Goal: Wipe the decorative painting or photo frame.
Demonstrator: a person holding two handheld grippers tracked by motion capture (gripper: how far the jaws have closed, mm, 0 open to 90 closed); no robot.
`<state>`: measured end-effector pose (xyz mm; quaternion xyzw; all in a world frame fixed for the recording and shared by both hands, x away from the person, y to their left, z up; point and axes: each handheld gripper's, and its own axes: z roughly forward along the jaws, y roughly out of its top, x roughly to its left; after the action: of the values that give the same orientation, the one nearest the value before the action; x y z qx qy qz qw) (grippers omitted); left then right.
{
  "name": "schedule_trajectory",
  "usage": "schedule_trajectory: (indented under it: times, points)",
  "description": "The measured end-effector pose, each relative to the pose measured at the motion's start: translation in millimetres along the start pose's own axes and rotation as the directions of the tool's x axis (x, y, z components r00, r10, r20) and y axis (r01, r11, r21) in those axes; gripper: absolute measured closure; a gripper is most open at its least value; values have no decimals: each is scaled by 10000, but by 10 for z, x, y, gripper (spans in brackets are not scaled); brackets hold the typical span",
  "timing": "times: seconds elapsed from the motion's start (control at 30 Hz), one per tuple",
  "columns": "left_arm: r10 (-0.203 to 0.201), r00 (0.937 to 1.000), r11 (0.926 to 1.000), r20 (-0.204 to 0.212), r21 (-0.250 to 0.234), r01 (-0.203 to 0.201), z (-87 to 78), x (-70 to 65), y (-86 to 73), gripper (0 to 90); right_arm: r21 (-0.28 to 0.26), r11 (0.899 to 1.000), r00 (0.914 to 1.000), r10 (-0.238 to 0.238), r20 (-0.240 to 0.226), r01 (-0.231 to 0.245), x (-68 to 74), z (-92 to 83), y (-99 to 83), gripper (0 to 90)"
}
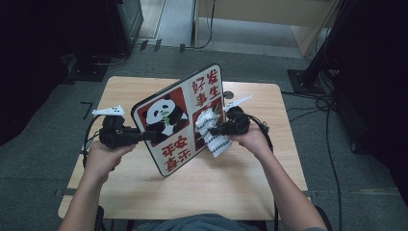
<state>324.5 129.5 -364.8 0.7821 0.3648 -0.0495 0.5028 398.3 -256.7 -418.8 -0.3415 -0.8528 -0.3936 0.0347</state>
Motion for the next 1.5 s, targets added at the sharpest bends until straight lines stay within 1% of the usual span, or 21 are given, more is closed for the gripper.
schedule_trajectory:
  times: [0.07,0.13,0.23,0.33,0.37,0.43,0.47,0.6,0.77,0.83,0.87,0.97,1.07,1.1,1.13,1.23,1.3,1.37,1.43,1.5]
  points:
    - [2,10000,10000,-9,-21,-2,1,-3,-1,749,-150,9998,9999,-131,3,131,33,-44,48,768]
    - [35,10000,10000,-51,-86,-35,1,-4,-5,751,-279,9995,9999,-148,-24,148,65,-94,95,768]
    - [21,9998,9999,-173,-109,-23,-2,-4,-5,749,-453,9987,9997,-248,-24,247,96,-166,168,768]
    - [37,9998,9998,-209,-170,-40,-3,-6,-9,759,-640,9971,9991,-415,-16,414,123,-226,247,768]
    - [48,9997,9998,-228,-190,-53,-4,-8,-11,760,-625,9972,9991,-412,-22,410,141,-251,278,768]
    - [104,9996,9998,-279,-166,-109,-8,-15,-15,762,-713,9957,9983,-589,36,590,195,-319,374,768]
    - [109,9995,9998,-306,-161,-114,-9,-19,-15,762,-713,9957,9983,-589,36,590,195,-319,374,768]
    - [96,9993,9998,-373,-152,-102,-11,-27,-16,762,-881,9932,9971,-764,70,767,255,-406,513,769]
    - [57,9992,9999,-407,-137,-63,-13,-31,-18,761,-953,9883,9928,-1186,137,1194,343,-521,745,769]
    - [-60,9992,9999,-386,-134,55,-9,-19,-20,751,-1064,9837,9895,-1436,186,1447,391,-574,861,769]
    - [-120,9992,9998,-377,-152,115,-9,-16,-20,752,-1078,9828,9887,-1487,183,1499,408,-591,900,769]
    - [-102,9992,9998,-396,-163,95,-11,-21,-18,761,-1219,9783,9859,-1670,137,1674,465,-648,1051,769]
    - [25,9991,9999,-414,-126,-30,-15,-20,-20,766,-1300,9749,9835,-1798,182,1806,528,-701,1201,769]
    - [65,9991,9999,-410,-121,-70,-14,-20,-19,768,-1376,9726,9823,-1863,212,1874,569,-727,1272,769]
    - [90,9991,9999,-424,-112,-95,-13,-23,-18,768,-1376,9726,9823,-1863,212,1874,569,-727,1272,769]
    - [99,9993,9999,-349,-109,-103,-15,-11,-18,768,-1526,9689,9807,-1951,136,1949,631,-746,1378,769]
    - [93,9995,9999,-315,-127,-97,-18,-3,-21,766,-1472,9686,9796,-2006,144,2006,661,-721,1428,769]
    - [85,9995,9999,-289,-143,-90,-19,1,-22,766,-1393,9703,9801,-1981,113,1977,670,-676,1443,769]
    - [80,9996,9998,-270,-166,-84,-20,7,-25,766,-1314,9700,9787,-2051,88,2044,664,-637,1438,769]
    - [119,9996,9998,-246,-178,-123,-21,11,-27,766,-1337,9713,9803,-1977,39,1965,656,-613,1423,769]
